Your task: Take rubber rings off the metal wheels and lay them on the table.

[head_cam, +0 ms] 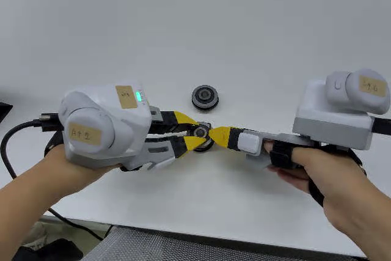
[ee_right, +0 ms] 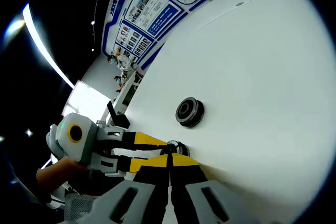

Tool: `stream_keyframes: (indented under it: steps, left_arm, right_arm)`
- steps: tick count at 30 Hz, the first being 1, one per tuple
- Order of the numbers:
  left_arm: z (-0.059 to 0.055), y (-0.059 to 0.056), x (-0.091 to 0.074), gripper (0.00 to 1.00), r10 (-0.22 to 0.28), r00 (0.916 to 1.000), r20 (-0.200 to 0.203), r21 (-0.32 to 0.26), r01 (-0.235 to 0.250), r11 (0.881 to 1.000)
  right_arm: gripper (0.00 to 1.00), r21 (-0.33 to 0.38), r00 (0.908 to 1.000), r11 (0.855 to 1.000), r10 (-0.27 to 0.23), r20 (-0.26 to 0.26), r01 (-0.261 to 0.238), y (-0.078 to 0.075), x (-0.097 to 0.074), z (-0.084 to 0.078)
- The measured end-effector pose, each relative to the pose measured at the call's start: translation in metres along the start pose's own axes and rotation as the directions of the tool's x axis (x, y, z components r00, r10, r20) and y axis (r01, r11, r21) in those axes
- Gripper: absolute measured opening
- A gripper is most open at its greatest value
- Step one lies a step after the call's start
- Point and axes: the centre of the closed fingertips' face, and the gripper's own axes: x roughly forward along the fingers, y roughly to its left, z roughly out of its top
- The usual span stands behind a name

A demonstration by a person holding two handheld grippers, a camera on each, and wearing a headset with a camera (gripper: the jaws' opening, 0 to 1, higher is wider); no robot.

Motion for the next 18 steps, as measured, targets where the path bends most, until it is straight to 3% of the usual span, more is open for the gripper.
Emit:
stream_keyframes:
  steps: [18]
  left_arm:
    - [0.0001, 0.0004, 0.0003, 0.11, -0.003, 1.0, 0.0, 0.004, 0.003, 1.0]
  right_arm:
    - [0.0, -0.022, 0.9996, 0.999, 0.026, -0.012, -0.026, 0.0098, 0.0061, 0.0014]
